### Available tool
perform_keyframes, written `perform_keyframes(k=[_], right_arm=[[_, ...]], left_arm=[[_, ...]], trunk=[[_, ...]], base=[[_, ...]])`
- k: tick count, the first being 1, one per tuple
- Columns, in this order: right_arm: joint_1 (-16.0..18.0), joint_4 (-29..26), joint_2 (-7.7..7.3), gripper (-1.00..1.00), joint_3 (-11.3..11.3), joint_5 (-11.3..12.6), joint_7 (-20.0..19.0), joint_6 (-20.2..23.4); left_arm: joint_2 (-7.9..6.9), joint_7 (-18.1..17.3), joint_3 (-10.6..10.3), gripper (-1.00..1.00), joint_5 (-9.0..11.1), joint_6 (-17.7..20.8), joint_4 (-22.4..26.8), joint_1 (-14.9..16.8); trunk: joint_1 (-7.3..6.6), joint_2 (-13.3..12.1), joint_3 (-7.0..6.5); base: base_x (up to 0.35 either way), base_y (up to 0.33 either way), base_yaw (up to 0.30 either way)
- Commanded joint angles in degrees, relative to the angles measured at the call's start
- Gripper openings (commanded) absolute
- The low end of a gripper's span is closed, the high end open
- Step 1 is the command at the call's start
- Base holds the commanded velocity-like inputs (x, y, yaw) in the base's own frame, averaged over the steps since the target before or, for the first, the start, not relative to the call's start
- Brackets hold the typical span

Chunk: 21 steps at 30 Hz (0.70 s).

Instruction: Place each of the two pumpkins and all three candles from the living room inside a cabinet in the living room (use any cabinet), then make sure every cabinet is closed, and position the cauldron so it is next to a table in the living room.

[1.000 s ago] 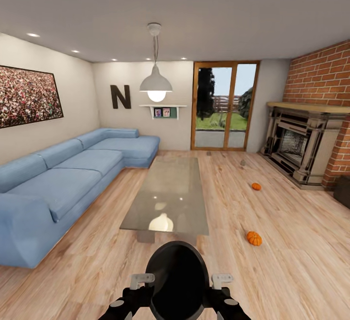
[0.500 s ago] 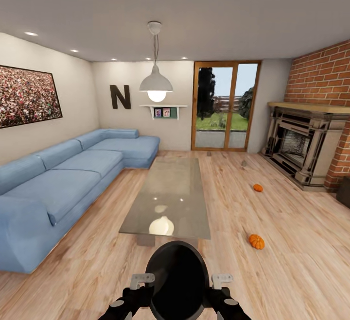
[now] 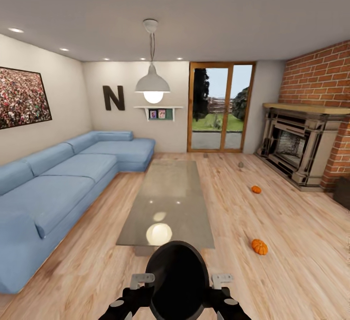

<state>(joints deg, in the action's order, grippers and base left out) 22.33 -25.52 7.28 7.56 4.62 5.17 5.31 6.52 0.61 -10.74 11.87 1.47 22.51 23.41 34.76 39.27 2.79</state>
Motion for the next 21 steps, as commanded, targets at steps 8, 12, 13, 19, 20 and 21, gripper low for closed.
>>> perform_keyframes(k=[8,12,13,19,20,21], right_arm=[[0.11,-0.05,0.32,-1.0,0.17,5.14,-0.42,0.27],[0.11,-0.04,0.32,-1.0,0.17,5.14,-0.42,0.24],[0.12,-0.01,0.32,-1.0,0.17,5.14,-0.42,0.29],[0.13,-0.02,0.33,-1.0,0.17,5.13,-0.42,0.57],[0.11,-0.03,0.34,-1.0,0.17,5.11,-0.42,0.54],[0.13,-0.03,0.32,-1.0,0.17,5.12,-0.42,0.48]], left_arm=[[-0.01,0.0,-1.8,-1.0,0.91,-1.03,0.25,-0.09],[-0.01,0.0,-1.8,-1.0,0.9,-1.09,0.25,-0.11],[-0.01,0.0,-1.81,-1.0,0.89,-1.1,0.25,-0.11],[-0.01,0.0,-1.83,-1.0,0.87,-1.12,0.25,-0.12],[-0.01,0.0,-1.83,-1.0,0.87,-1.12,0.25,-0.12],[-0.01,0.0,-1.83,-1.0,0.87,-1.12,0.25,-0.12]], trunk=[[0.03,0.09,-0.28],[0.03,0.09,-0.29],[0.03,0.09,-0.29],[0.03,0.09,-0.3],[0.03,0.09,-0.3],[0.03,0.09,-0.3]], base=[[0.105,0.105,-0.18],[0.007,0.006,-0.015],[0.002,0.002,-0.004],[0.0,0.0,-0.001],[0.0,0.0,0.0],[0.0,0.0,0.0]])
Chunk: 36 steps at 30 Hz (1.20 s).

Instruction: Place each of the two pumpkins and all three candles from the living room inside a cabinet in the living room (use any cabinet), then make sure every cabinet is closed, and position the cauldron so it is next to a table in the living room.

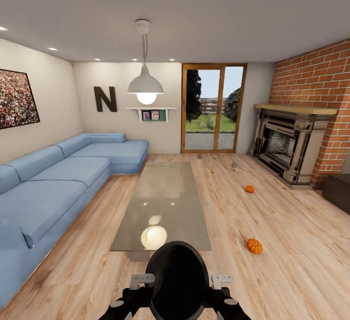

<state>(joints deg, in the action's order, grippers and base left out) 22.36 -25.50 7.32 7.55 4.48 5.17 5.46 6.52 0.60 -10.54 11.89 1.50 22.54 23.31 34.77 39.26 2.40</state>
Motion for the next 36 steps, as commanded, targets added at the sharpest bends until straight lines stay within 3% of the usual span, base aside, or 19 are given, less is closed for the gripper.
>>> perform_keyframes(k=[1,5,36], right_arm=[[0.11,-0.06,0.3,-1.0,0.18,5.27,-0.42,0.3],[0.08,-0.04,0.3,-1.0,0.18,5.26,-0.42,0.26],[0.08,0.01,0.33,-1.0,0.18,5.25,-0.42,0.08]], left_arm=[[-0.01,0.02,-2.03,-1.0,0.86,-1.15,0.22,-0.02],[0.01,0.02,-2.03,-1.0,0.86,-1.15,0.22,-0.02],[0.08,0.02,-2.03,-1.0,0.95,-1.15,0.22,-0.02]], trunk=[[0.01,0.1,0.09],[0.01,0.1,0.09],[6.82,12.53,5.66]], base=[[0.0,0.0,0.0],[0.0,0.0,0.0],[0.0,0.0,0.0]])
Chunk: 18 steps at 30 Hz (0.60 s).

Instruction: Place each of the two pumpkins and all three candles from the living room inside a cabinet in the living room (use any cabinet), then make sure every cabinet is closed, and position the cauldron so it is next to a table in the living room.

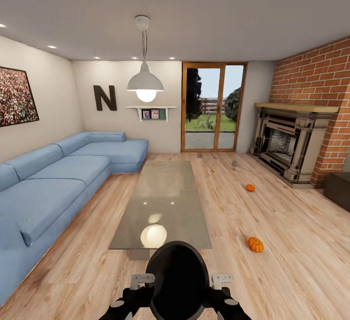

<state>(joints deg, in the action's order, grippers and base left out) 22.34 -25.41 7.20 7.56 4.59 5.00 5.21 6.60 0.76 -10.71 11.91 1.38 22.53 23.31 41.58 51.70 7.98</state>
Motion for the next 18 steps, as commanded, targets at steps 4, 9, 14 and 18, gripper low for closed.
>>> perform_keyframes(k=[4,9,14,18], right_arm=[[0.09,-0.07,0.44,-1.0,0.17,5.12,-0.26,0.26],[0.1,-0.07,0.48,-1.0,0.17,5.13,-0.34,0.18],[0.09,-0.06,0.47,-1.0,0.17,5.13,-0.35,0.11],[0.09,-0.01,0.45,-1.0,0.17,5.13,-0.35,0.07]], left_arm=[[-0.01,-0.15,-1.86,-1.0,0.92,-1.03,0.24,-0.02],[-0.01,-0.15,-1.86,-1.0,0.92,-1.03,0.24,-0.02],[-0.01,-0.15,-1.87,-1.0,0.92,-1.03,0.24,-0.02],[0.03,-0.15,-1.93,-1.0,0.92,-1.03,0.24,-0.02]], trunk=[[0.89,1.69,0.8],[1.99,3.7,1.69],[3.09,5.71,2.59],[3.97,7.31,3.31]], base=[[0.0,0.0,0.0],[0.0,0.0,0.0],[0.0,0.0,0.0],[0.0,0.0,0.0]])
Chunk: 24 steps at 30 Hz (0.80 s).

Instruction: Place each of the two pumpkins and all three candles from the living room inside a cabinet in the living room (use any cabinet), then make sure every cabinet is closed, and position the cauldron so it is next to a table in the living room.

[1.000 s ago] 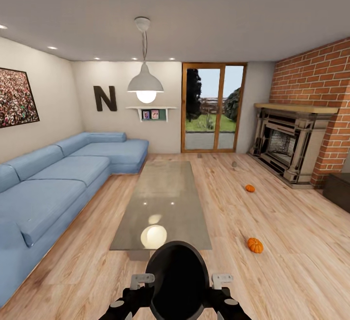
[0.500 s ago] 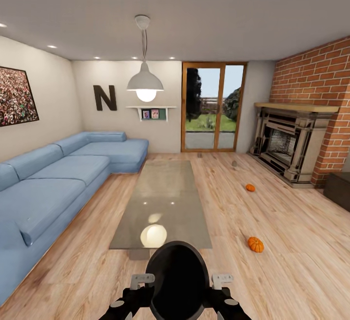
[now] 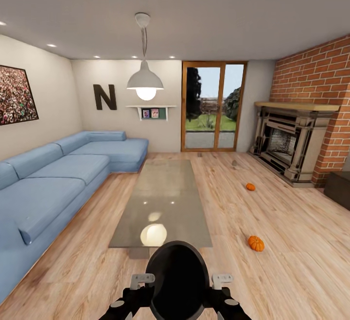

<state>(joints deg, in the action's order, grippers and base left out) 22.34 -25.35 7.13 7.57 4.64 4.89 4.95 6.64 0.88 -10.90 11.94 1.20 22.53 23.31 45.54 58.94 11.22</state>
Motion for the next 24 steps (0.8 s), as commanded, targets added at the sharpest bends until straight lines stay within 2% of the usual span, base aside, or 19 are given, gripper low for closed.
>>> perform_keyframes(k=[1,24], right_arm=[[0.1,-0.08,0.52,-1.0,0.16,5.08,-0.23,0.32],[0.09,-0.05,0.59,-1.0,0.16,5.1,-0.23,0.32]], left_arm=[[0.01,-0.27,-1.74,-1.0,0.87,-0.85,0.23,-0.02],[0.04,-0.27,-1.77,-1.0,0.71,-0.85,0.23,-0.02]], trunk=[[0.23,0.48,0.25],[5.28,9.7,4.38]], base=[[0.0,0.0,0.0],[0.0,0.0,0.0]])
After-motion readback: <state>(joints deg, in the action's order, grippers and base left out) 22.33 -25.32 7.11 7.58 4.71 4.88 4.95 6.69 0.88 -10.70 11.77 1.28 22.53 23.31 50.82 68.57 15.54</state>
